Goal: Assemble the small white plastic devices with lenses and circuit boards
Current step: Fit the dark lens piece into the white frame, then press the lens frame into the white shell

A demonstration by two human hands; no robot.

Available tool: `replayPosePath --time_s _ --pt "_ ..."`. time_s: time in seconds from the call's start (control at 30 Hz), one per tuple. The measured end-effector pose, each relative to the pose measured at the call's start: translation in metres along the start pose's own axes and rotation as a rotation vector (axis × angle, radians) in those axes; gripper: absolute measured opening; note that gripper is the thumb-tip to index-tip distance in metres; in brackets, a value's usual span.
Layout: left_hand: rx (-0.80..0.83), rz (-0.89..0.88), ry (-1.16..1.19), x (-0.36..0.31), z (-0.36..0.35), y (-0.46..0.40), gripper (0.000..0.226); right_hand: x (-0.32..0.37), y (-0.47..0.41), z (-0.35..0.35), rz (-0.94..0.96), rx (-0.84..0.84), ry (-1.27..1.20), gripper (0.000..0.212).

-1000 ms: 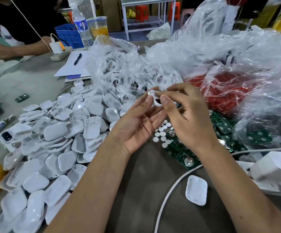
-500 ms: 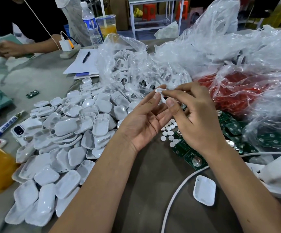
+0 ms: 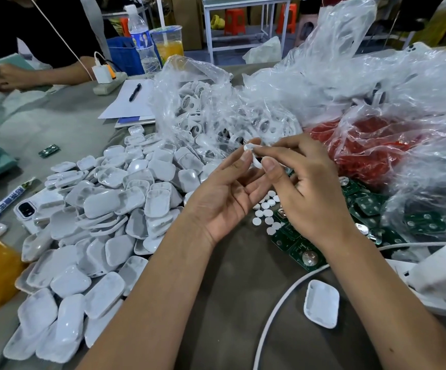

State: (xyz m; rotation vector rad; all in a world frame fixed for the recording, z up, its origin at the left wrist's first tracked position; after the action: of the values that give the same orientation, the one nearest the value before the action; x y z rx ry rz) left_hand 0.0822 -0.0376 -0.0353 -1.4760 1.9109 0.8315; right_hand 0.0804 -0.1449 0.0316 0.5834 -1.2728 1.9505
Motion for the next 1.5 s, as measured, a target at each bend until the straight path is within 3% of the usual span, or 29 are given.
replayPosePath --time_s 0.3,0.4,0.47,0.57,0.7,0.8,0.9,1.0,1.1,1.27,1.37,1.5 --pt "-0.024 -0.016 -0.033 0.002 0.004 -0.005 0.038 -0.007 0.001 -0.007 -0.094 0.03 -0.236 0.037" --pt "-0.026 -0.017 -0.013 0.001 0.002 -0.008 0.053 -0.008 0.003 -0.002 -0.141 -0.011 -0.303 0.041" --pt "-0.033 -0.031 0.02 -0.001 0.001 -0.008 0.061 -0.007 0.004 0.006 -0.175 -0.023 -0.26 0.044" --pt "-0.029 -0.056 0.09 -0.004 -0.003 -0.007 0.055 0.009 0.006 0.031 -0.19 -0.016 -0.149 0.03" --pt "0.001 -0.07 0.162 -0.003 -0.014 -0.01 0.053 0.049 -0.001 0.067 -0.235 0.161 0.016 0.015" --pt "0.025 -0.053 0.214 0.004 -0.026 -0.019 0.051 0.082 -0.025 0.097 -0.249 0.306 0.126 0.028" --pt "-0.003 -0.045 0.26 0.011 -0.033 -0.034 0.044 0.091 -0.066 0.13 -0.226 0.295 0.247 0.029" --pt "-0.048 -0.083 0.267 0.012 -0.033 -0.043 0.035 0.048 -0.114 0.151 -0.299 0.307 0.419 0.021" --pt "0.003 -0.109 0.236 0.011 -0.034 -0.046 0.039 -0.02 -0.139 0.157 -0.473 0.397 0.536 0.017" --pt "0.004 -0.084 0.19 0.013 -0.031 -0.051 0.05 -0.075 -0.18 0.146 -0.301 0.358 0.776 0.028" --pt "-0.007 -0.086 0.211 0.014 -0.032 -0.053 0.054 -0.104 -0.188 0.129 -0.363 0.486 0.81 0.046" --pt "-0.008 -0.092 0.189 0.015 -0.033 -0.057 0.048 -0.13 -0.173 0.09 -0.427 0.718 0.857 0.042"
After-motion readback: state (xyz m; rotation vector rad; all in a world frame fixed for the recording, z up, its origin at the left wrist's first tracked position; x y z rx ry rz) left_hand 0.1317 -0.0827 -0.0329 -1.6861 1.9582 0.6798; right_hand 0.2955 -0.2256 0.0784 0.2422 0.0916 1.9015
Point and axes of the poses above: each hand's wrist, its own y-axis away from the middle knuckle, its own z-axis out of the back of the hand, x = y × z, the point moved 10 cm from there along -y, towards the middle knuckle, and after that the axes turned 14 degrees about -y, right-handed, at the moved point
